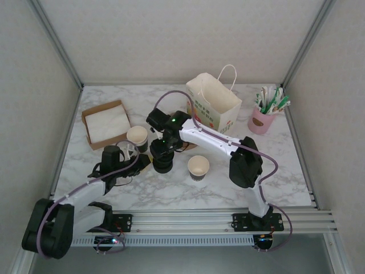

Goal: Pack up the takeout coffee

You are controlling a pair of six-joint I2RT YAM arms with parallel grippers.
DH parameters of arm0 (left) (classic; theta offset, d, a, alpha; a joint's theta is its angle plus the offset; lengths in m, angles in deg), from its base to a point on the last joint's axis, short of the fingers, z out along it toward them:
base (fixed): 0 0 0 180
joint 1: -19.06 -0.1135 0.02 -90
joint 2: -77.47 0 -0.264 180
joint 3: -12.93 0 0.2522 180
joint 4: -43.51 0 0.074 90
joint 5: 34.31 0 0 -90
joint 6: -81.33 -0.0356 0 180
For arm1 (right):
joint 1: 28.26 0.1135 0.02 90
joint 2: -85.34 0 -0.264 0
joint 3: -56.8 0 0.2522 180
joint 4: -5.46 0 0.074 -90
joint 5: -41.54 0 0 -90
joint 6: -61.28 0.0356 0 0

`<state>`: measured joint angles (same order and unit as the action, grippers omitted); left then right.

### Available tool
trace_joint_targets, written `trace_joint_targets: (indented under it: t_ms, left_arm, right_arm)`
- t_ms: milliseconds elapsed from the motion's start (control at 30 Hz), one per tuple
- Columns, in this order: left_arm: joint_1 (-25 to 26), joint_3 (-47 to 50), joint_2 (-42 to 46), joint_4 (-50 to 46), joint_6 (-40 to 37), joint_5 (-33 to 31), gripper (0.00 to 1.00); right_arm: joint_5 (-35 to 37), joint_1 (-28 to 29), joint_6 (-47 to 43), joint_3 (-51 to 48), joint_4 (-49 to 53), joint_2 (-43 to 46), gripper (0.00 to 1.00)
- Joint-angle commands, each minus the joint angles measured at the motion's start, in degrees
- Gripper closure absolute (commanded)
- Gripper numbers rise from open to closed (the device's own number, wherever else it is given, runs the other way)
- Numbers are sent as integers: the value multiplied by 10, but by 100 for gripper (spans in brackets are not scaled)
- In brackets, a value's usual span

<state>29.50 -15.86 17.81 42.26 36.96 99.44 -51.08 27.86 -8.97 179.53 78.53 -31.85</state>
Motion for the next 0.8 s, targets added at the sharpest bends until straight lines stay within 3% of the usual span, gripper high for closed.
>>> trace_joint_targets:
  t_ms: [0,300,467,767]
  left_arm:
    - [5,-31,38,-83,-21,-22,55]
    - [11,-119,138,-222,-41,-62,26]
    - [33,-184,154,-270,-54,-91,1]
    - [117,-254,101,-258,-66,-173,0]
  right_arm:
    - [10,-1,7,-16,1,43,33]
    - [16,-1,9,-62,-4,126,32]
    - [35,-1,13,-95,8,177,32]
    - [83,-2,27,-171,46,266,31]
